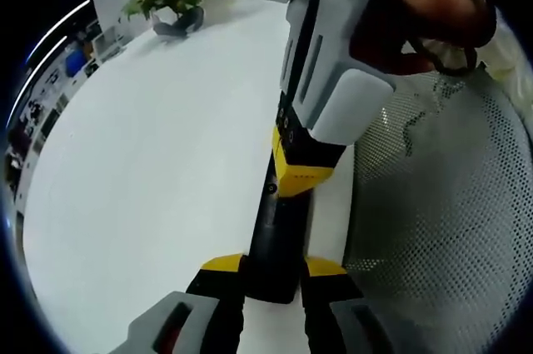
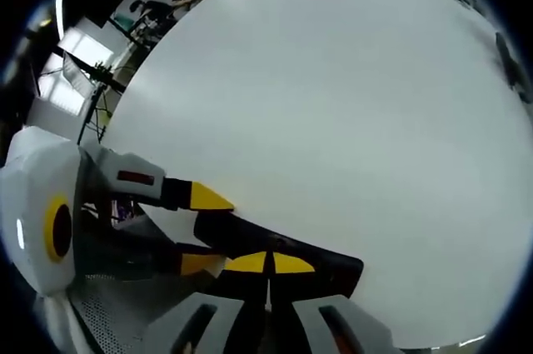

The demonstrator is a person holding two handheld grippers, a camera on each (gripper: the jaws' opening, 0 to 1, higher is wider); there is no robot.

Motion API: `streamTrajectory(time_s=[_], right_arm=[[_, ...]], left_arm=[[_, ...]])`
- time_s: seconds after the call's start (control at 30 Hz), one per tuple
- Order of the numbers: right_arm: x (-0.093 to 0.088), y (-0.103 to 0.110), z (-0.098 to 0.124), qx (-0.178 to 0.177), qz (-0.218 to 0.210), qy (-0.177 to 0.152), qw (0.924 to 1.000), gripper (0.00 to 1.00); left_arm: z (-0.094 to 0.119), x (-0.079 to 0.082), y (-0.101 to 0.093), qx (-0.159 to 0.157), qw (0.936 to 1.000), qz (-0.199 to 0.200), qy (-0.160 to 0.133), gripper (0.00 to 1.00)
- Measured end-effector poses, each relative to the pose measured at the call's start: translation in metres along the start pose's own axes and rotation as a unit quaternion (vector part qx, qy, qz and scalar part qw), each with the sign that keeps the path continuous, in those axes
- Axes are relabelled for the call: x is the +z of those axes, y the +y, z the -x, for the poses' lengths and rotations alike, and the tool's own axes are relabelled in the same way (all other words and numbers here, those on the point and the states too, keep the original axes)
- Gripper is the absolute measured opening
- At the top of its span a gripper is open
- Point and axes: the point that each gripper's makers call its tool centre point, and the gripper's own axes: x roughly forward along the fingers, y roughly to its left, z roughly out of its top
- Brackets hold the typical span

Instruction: Press the specified remote control buttons in sequence, fully releasing each button before pressing the next.

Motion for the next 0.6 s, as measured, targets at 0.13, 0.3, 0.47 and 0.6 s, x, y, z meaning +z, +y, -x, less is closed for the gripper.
streamTrajectory(time_s=[0.13, 0.3, 0.47, 0.6], right_arm=[[-0.0002, 0.0010, -0.0003, -0.009, 0.013, 0.003, 0.9999, 0.00], [-0.0016, 0.0005, 0.0022, 0.003, -0.010, -0.022, 0.9997, 0.00], [-0.0027, 0.0003, 0.0036, 0.013, -0.025, -0.039, 0.9988, 0.00], [-0.0087, -0.0002, 0.0035, 0.020, -0.032, -0.019, 0.9991, 0.00]], left_arm=[[0.0004, 0.0002, -0.0002, 0.000, 1.0000, 0.001, 0.001, 0.25], [0.0004, 0.0001, -0.0003, 0.001, 1.0000, 0.004, 0.000, 0.25], [0.0002, 0.0000, 0.0000, 0.001, 1.0000, 0.004, 0.000, 0.25], [0.0000, 0.0001, 0.0001, 0.001, 1.0000, 0.005, -0.001, 0.25]])
